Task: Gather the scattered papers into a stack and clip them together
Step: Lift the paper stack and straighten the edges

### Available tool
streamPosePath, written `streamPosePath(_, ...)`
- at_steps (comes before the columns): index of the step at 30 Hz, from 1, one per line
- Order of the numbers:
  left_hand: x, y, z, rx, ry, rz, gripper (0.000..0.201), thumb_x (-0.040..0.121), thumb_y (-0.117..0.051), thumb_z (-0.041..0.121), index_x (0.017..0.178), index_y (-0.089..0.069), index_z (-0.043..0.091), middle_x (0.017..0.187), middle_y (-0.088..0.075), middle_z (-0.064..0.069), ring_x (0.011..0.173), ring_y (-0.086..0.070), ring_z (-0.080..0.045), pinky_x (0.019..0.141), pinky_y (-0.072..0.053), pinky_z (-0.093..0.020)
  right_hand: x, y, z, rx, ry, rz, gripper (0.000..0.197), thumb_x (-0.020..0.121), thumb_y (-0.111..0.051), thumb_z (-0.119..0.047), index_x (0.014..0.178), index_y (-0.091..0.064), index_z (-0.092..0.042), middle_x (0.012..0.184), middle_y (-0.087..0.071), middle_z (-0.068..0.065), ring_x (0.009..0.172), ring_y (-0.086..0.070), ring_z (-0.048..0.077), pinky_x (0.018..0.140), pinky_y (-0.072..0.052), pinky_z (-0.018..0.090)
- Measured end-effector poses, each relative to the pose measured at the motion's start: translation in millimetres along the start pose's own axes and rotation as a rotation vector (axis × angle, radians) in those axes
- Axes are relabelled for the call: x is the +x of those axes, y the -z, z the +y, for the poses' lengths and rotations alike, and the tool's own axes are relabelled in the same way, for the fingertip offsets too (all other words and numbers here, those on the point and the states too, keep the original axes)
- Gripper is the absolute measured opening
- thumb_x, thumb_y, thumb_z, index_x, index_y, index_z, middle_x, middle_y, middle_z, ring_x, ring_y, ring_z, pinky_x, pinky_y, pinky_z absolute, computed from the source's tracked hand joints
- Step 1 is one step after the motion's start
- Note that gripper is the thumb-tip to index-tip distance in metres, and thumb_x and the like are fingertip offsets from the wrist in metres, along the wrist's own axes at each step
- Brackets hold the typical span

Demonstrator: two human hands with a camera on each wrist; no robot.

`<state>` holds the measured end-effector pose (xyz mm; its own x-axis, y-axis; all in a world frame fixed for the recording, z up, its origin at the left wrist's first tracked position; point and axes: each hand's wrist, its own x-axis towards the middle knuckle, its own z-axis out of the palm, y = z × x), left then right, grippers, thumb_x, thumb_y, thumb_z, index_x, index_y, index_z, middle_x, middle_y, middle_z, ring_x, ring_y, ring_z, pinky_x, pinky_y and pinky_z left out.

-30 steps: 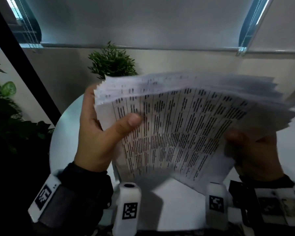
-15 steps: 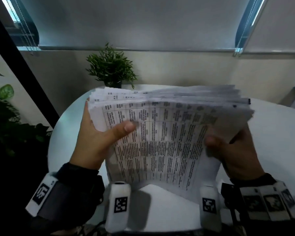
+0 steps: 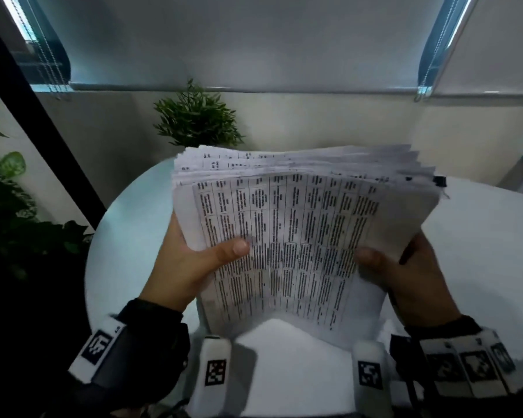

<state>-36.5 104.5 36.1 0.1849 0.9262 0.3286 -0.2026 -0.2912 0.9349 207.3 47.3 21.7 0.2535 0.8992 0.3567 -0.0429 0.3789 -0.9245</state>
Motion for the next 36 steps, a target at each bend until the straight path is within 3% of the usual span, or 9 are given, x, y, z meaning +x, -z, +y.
streamPosePath(4,-8,-13,-2,0.076,0.007,0.106,0.044,0.062,-0.081,0.016,0.104,-0.066,0.018,0.095,-0.076,0.012,0.089,-0.072,-0.007,0.069,-0.056,-0.019,-2,-12,2,-0.013,0.049,0.052,0.085,0.051,-0.088,-0.041,0.121,-0.057,-0.004,0.107,-0.072,-0.005,0.1,-0.068,0.014,0.077,-0.056,0.024)
streamPosePath(9,4,6,5,0.02,-0.062,0.104,0.096,0.054,-0.09,0.038,0.131,-0.046,0.002,0.116,-0.068,-0.01,0.106,-0.068,-0.023,0.08,-0.057,-0.035,9,-5,-10,0.05,0.093,0.035,0.1,0.048,-0.088,-0.045,0.126,-0.049,0.005,0.107,-0.072,-0.005,0.101,-0.068,0.016,0.077,-0.056,0.025)
streamPosePath(11,5,8,2,0.003,-0.003,0.084,0.105,0.046,-0.091,0.043,0.131,-0.046,0.001,0.114,-0.07,-0.009,0.105,-0.068,-0.023,0.08,-0.057,-0.032,5,0,-2,0.023,0.01,-0.025,0.09,0.044,-0.087,-0.054,0.117,-0.059,-0.009,0.103,-0.073,-0.008,0.097,-0.069,0.013,0.074,-0.055,0.023)
streamPosePath(14,-2,0,-6,0.091,0.052,0.03,0.067,0.056,-0.09,0.025,0.115,-0.061,0.013,0.103,-0.075,0.006,0.095,-0.071,-0.011,0.072,-0.056,-0.019,-3,-2,13,0.016,-0.088,-0.081,0.059,0.044,-0.09,-0.042,0.099,-0.073,-0.029,0.102,-0.074,-0.004,0.096,-0.069,0.017,0.073,-0.055,0.023)
streamPosePath(17,-8,-11,-3,0.117,0.004,0.116,0.043,0.066,-0.081,0.012,0.105,-0.065,0.022,0.095,-0.075,0.016,0.089,-0.071,-0.004,0.067,-0.055,-0.015,-5,-11,5,0.001,-0.009,0.01,0.04,0.059,-0.08,-0.018,0.098,-0.071,-0.022,0.094,-0.074,-0.011,0.091,-0.07,0.01,0.072,-0.054,0.019)
streamPosePath(23,2,1,2,0.075,-0.02,0.122,0.091,0.051,-0.086,0.046,0.126,-0.053,0.007,0.112,-0.071,-0.002,0.103,-0.069,-0.017,0.081,-0.058,-0.033,7,-1,-2,0.056,0.052,-0.056,0.044,0.051,-0.084,-0.034,0.093,-0.072,-0.029,0.094,-0.074,-0.012,0.09,-0.07,0.008,0.071,-0.055,0.019)
streamPosePath(25,-1,1,-2,0.061,0.05,0.079,0.078,0.053,-0.087,0.039,0.121,-0.059,0.012,0.108,-0.073,0.001,0.1,-0.07,-0.016,0.08,-0.059,-0.032,5,-2,2,0.012,0.002,-0.044,0.056,0.045,-0.087,-0.043,0.095,-0.071,-0.025,0.093,-0.075,-0.01,0.088,-0.07,0.008,0.069,-0.055,0.018)
streamPosePath(30,-11,-15,0,0.083,-0.015,0.144,0.036,0.064,-0.079,0.021,0.098,-0.069,0.022,0.093,-0.076,0.011,0.087,-0.072,-0.009,0.066,-0.056,-0.018,-1,-8,-6,-0.02,0.056,0.026,0.034,0.06,-0.072,-0.009,0.092,-0.066,-0.018,0.084,-0.074,-0.016,0.082,-0.07,0.003,0.067,-0.054,0.015)
streamPosePath(36,2,-3,14,0.033,-0.083,0.075,0.061,0.058,-0.082,0.034,0.112,-0.062,0.015,0.1,-0.074,0.006,0.096,-0.071,-0.014,0.074,-0.056,-0.024,8,-3,-10,0.064,0.091,-0.001,0.054,0.056,-0.086,-0.037,0.104,-0.066,-0.022,0.099,-0.073,-0.009,0.095,-0.069,0.011,0.074,-0.055,0.022)
